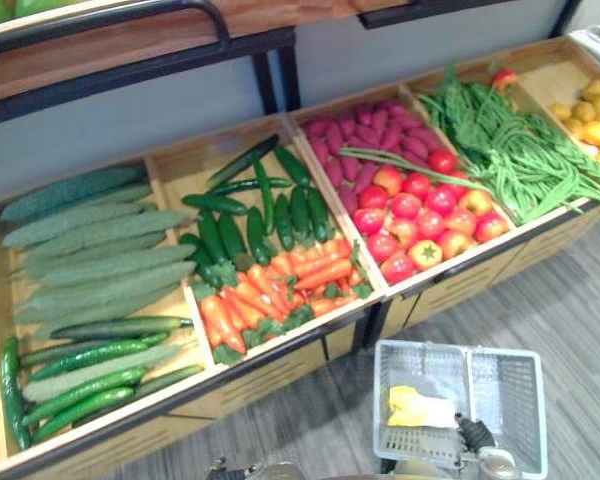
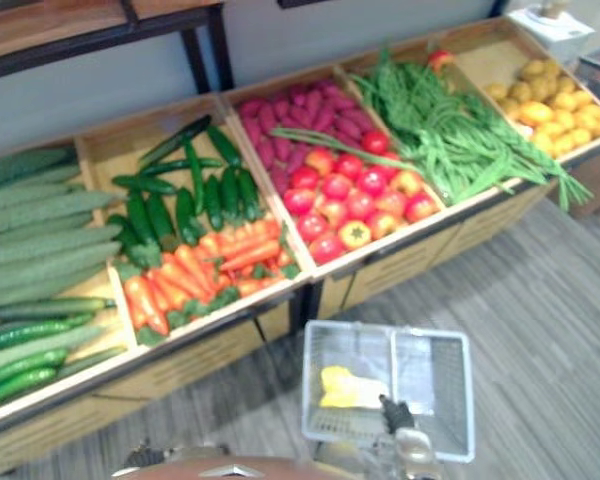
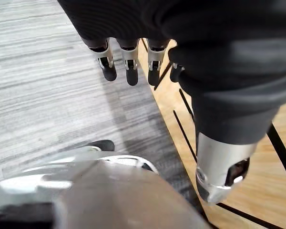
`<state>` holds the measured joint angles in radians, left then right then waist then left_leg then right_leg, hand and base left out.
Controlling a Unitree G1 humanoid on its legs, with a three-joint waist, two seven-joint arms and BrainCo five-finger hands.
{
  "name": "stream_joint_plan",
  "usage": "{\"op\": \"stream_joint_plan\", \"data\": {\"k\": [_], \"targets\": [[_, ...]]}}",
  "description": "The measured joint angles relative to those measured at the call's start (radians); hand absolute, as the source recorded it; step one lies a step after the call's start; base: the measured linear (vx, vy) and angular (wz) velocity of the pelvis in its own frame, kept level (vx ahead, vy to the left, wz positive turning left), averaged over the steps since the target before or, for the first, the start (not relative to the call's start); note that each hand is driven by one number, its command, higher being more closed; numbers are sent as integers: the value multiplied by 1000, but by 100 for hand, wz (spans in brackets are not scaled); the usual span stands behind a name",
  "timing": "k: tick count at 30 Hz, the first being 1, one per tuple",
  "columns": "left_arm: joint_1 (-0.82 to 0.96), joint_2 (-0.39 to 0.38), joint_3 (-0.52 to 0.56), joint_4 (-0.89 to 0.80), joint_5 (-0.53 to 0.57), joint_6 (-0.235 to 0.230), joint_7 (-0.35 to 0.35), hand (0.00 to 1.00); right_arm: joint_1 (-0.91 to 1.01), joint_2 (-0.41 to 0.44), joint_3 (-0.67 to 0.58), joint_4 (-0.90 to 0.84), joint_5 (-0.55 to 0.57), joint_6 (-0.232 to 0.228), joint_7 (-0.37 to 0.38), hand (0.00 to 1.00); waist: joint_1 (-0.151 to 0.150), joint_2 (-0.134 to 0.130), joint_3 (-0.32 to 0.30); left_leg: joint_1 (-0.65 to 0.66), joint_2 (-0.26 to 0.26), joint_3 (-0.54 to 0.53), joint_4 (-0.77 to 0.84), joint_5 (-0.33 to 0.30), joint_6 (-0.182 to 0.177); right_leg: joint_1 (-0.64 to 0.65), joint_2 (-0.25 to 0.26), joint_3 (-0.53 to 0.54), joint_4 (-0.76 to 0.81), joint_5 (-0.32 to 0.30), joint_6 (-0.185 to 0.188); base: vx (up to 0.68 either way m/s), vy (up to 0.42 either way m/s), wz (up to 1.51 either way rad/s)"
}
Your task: Pick vegetable in the basket
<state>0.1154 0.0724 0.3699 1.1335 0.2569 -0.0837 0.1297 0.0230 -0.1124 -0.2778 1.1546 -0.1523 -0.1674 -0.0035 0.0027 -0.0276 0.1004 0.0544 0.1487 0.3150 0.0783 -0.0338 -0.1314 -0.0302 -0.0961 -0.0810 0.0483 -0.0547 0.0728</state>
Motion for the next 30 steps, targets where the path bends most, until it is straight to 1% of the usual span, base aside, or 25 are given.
{"op": "stream_joint_plan", "data": {"k": [2,3,5,7,10,11,12,13,15,16,18,19,20,23,25,28,30], "targets": [[-7,8,-8,0,0,-2,-1,0,-2,1,2,-1,-2,-3,0,100,5,-13,6,-1,-17,-2,-2,0,0,0,-13,22,-25,24,8,-28,112,-32],[-6,6,-10,1,0,-2,-1,0,-2,1,-1,-2,-5,-10,-2,100,4,-12,8,2,-29,-3,-1,-8,13,-2,-23,37,-36,38,11,-52,128,-27],[-6,4,-10,1,0,-2,-1,0,-1,4,-16,-3,-5,-11,-3,100,2,-9,9,9,-38,7,-2,-17,26,-1,-32,48,-39,47,16,-81,122,-22],[-5,0,-10,0,1,-3,-1,0,2,12,-27,-5,-5,-10,-4,100,6,-7,10,22,-38,11,-3,-31,25,0,-30,61,-38,53,19,-111,87,-21],[1,-14,-9,0,3,-3,-2,0,13,11,-28,-31,-5,-9,-8,100,6,17,16,37,-9,36,-14,-109,23,-14,3,83,-39,60,31,-117,42,-27],[-1,-19,-9,-1,4,-2,-3,0,14,19,-27,-42,-6,-6,-9,100,12,19,14,35,-8,60,-9,-115,20,-19,5,100,-46,73,27,-94,44,-42],[0,-19,-9,-5,4,-2,-4,0,16,22,-27,-46,-6,-9,-8,100,18,15,16,36,-9,69,-6,-120,22,-22,5,114,-52,82,33,-134,44,-68],[0,-18,-9,-11,5,-2,-4,0,18,31,-26,-50,-8,-11,-9,100,28,3,18,37,-11,102,1,-126,23,-39,6,142,-47,90,33,-94,20,-59],[2,-17,-10,-19,6,-2,-5,0,18,37,-26,-64,-9,-12,-9,100,28,-3,22,37,-10,122,12,-132,26,-56,5,145,-28,90,33,-78,8,-42],[2,-14,-11,-22,6,-2,-5,0,17,41,-29,-70,-9,-12,-9,100,28,-7,24,39,-4,140,21,-139,25,-77,5,125,11,87,29,-58,-25,-25],[2,-9,-16,-22,6,-2,-7,0,10,45,-29,-73,-10,-12,-9,100,29,-12,27,42,1,144,30,-142,22,-101,3,46,58,81,20,-29,-48,-24],[2,-2,-22,-22,6,-2,-7,0,6,46,-27,-77,-17,-12,-9,100,28,-9,28,49,2,149,30,-141,22,-108,-5,0,78,77,12,-18,-37,-9],[1,4,-32,-22,6,-2,-8,0,7,46,-28,-78,-28,-13,-8,100,24,-15,33,52,3,142,30,-140,22,-105,-14,-23,86,75,9,0,0,0],[-4,12,-51,-31,6,-2,-7,0,7,46,-30,-78,-36,-12,-8,100,27,-25,35,49,0,128,30,-139,23,-100,-22,-31,83,75,10,-5,10,12],[-6,17,-68,-32,4,-3,-5,0,9,45,-32,-77,-37,-12,-9,100,23,-30,31,35,-15,97,26,-137,26,-99,-33,-34,73,77,13,-4,49,26],[-11,37,-141,-52,4,-5,0,0,10,41,-39,-67,-40,-9,-9,100,21,-33,24,17,-36,53,0,-121,42,-78,-49,-72,9,95,39,7,34,40],[2,42,-184,-86,4,-9,5,0,8,38,-36,-45,-44,-5,-11,100,26,-34,8,18,-51,39,-19,-115,49,-43,-54,-85,-63,126,48,57,46,23]]}}
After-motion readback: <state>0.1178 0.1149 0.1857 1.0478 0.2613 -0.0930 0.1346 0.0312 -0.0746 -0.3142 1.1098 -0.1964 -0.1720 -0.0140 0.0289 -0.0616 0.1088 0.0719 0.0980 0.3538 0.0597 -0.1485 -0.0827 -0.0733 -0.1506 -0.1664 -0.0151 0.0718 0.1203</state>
